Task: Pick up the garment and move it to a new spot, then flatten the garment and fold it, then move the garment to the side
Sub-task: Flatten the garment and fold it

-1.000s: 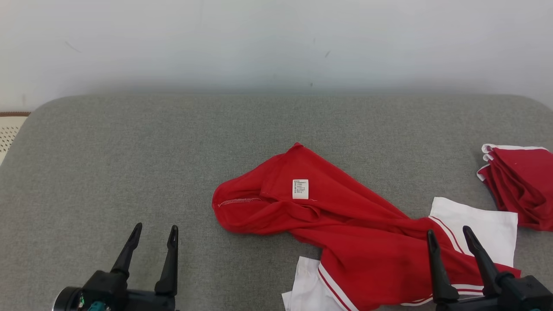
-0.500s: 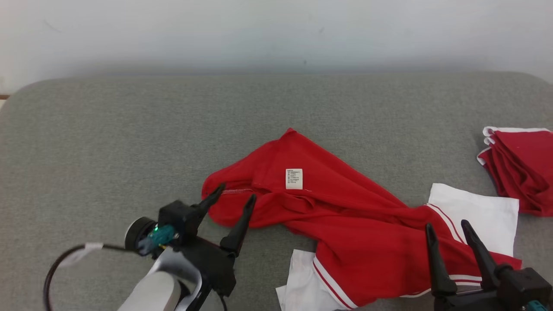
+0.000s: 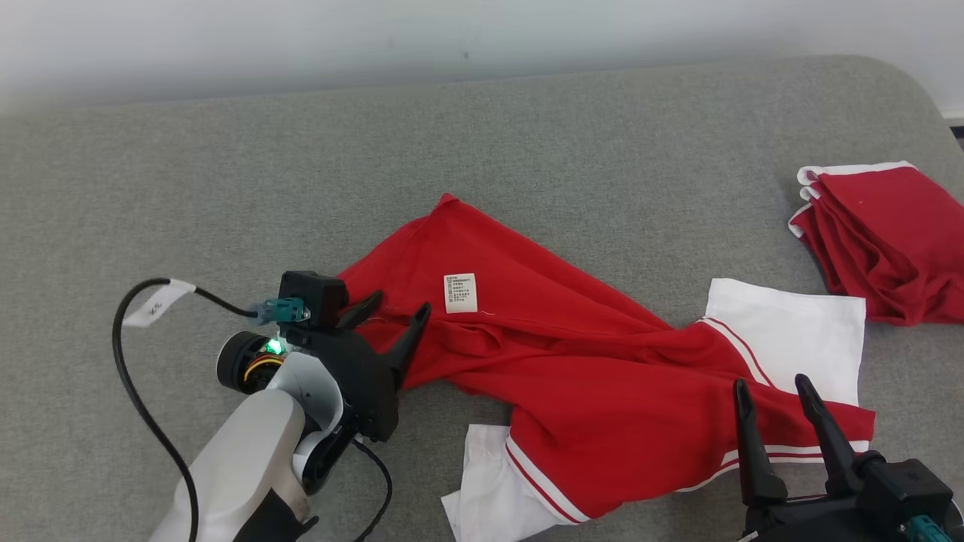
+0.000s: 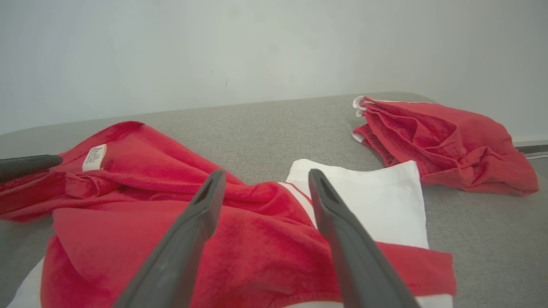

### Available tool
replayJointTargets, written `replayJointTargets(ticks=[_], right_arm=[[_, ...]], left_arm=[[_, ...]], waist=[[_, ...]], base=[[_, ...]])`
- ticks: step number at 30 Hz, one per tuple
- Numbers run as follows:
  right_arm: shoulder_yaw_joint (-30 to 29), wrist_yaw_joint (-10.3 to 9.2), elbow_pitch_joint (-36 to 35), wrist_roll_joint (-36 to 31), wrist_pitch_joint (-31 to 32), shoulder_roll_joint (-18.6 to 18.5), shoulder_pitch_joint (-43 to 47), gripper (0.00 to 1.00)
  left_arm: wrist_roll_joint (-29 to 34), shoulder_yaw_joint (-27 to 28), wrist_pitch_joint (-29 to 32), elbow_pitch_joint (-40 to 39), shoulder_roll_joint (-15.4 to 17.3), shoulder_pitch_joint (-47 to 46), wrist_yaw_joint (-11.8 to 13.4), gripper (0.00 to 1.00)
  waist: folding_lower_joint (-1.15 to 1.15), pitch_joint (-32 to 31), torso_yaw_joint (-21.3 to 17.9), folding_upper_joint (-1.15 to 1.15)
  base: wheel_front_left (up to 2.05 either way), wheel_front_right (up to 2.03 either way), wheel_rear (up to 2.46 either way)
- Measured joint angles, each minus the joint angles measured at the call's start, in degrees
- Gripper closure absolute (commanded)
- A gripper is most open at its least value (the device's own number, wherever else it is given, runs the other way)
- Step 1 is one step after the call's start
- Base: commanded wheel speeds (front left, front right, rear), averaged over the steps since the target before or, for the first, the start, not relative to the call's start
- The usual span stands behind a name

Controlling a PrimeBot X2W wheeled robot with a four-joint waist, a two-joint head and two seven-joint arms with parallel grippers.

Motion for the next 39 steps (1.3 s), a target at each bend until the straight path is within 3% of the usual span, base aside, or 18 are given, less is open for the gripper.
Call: replayJointTargets(ticks=[11, 12, 13, 14, 15, 16, 22, 28, 39], right_arm=[[-0.25, 0.0, 1.0, 0.02, -0.8, 0.41, -0.93, 0.0], [-0.41, 0.0, 1.11, 0.08, -0.8, 0.43, -0.97, 0.0], [-0.56, 0.0, 1.14, 0.08, -0.82, 0.43, -0.99, 0.0], [-0.73, 0.0, 1.18, 0.09, -0.83, 0.44, -1.02, 0.0], [-0.89, 0.0, 1.2, 0.09, -0.83, 0.44, -1.05, 0.0], [-1.13, 0.0, 1.19, 0.09, -0.83, 0.45, -1.11, 0.0], [-3.94, 0.0, 1.56, 0.92, 0.2, -0.29, -2.46, 0.0], [-5.98, 0.0, 3.47, 3.61, 3.68, -5.32, -7.42, 0.0], [-4.87, 0.0, 19.38, 12.4, 6.04, -13.52, -16.69, 0.0]], left_arm=[[-0.92, -0.35, 0.19, 8.26, -1.24, -4.06, -0.22, 0.01], [-0.92, -0.37, 0.18, 8.68, -1.26, -4.21, -0.23, 0.13], [-0.93, -0.48, 0.27, 9.2, -1.31, -4.35, -0.27, 0.5], [-0.93, -0.75, 0.34, 9.55, -1.36, -4.42, -0.49, 0.6], [-0.91, -1.19, 0.34, 9.76, -1.42, -4.49, -0.55, 0.92], [-0.9, -1.53, 0.33, 9.85, -1.45, -4.59, -0.63, 1.0], [-0.1, -2.6, -1.34, 9.35, -1.38, -5.81, -0.9, 1.0], [-0.05, -1.98, -1.27, 7.51, 0.48, -7.05, -0.42, 1.0], [-0.12, -1.89, -0.26, 4.7, 2.7, -7.59, 0.53, 1.0]], waist=[[-0.01, 1.33, -0.97, 0.0], [-0.01, 1.37, -0.92, 0.0], [-0.01, 1.41, -0.86, 0.0], [-0.01, 1.46, -0.79, 0.0], [-0.01, 1.48, -0.72, 0.0], [-0.01, 1.52, -0.68, 0.0], [-0.01, 1.79, -0.58, 0.0], [-0.01, 2.49, -1.07, 0.0], [-0.01, 3.79, 0.04, 0.0]], base=[[0.0, 0.0, 0.0], [0.0, 0.0, 0.0], [0.0, 0.0, 0.0], [0.0, 0.0, 0.0], [0.0, 0.0, 0.0], [0.0, 0.0, 0.0], [0.0, 0.0, 0.0], [0.0, 0.0, 0.0], [0.0, 0.0, 0.0]])
